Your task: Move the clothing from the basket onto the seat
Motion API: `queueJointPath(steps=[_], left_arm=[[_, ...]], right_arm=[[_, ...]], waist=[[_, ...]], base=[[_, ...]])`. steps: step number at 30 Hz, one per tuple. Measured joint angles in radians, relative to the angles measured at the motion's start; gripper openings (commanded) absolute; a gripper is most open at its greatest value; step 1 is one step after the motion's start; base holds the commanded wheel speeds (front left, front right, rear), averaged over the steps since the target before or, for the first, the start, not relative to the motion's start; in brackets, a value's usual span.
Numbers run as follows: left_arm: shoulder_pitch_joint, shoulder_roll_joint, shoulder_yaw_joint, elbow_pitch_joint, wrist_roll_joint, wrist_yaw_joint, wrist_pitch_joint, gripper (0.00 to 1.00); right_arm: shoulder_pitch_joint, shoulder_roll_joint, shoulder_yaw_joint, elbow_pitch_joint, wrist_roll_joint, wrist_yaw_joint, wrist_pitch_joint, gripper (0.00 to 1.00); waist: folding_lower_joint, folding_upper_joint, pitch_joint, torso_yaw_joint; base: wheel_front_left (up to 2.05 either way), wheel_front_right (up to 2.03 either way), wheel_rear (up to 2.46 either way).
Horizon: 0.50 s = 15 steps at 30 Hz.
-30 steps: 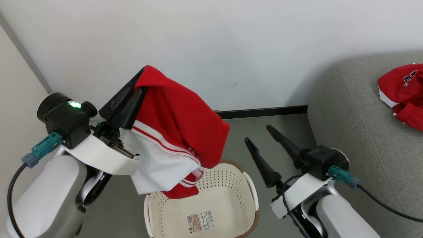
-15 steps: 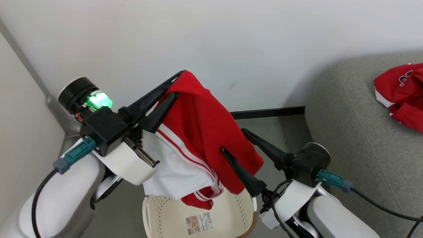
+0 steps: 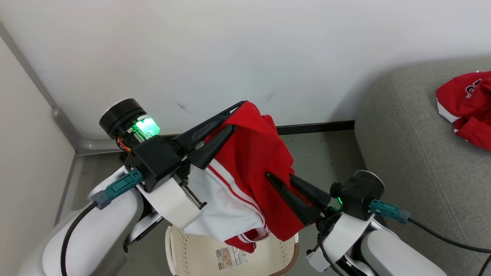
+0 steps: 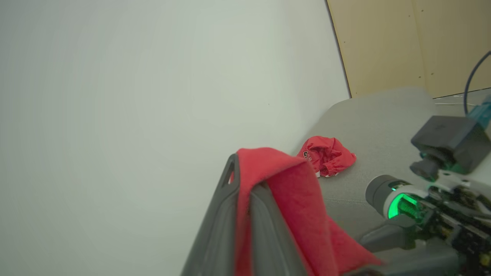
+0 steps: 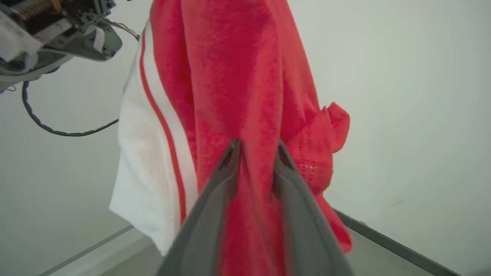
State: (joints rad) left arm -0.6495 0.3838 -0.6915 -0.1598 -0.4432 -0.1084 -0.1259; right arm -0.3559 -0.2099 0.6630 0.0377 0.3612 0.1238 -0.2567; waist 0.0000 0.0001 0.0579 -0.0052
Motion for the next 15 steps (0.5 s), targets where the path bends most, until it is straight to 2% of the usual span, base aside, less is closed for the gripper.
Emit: queueJointPath(steps=[10,12,15], left_arm=[[0.002,-0.005,0.001,0.018,-0.046,0.0,0.03,0.0],[0.006,-0.005,0.001,0.023,-0.056,0.0,0.038,0.27],[0.006,-0.004,0.002,0.029,-0.058,0.0,0.038,0.5]], right_arm=[[-0.014,-0.01,-0.058,-0.008,0.01,0.0,0.0,0.0],[-0.023,-0.01,-0.078,-0.017,0.01,0.0,0.0,0.0],[-0.022,-0.008,-0.113,-0.026,0.001,0.0,0.0,0.0]], waist=[[0.0,0.0,0.017,-0.004],[0.0001,0.0,0.021,-0.006],[0.0001,0.0,0.026,-0.009]], base=[[0.0,0.0,0.0],[0.0,0.0,0.0],[0.0,0.0,0.0]])
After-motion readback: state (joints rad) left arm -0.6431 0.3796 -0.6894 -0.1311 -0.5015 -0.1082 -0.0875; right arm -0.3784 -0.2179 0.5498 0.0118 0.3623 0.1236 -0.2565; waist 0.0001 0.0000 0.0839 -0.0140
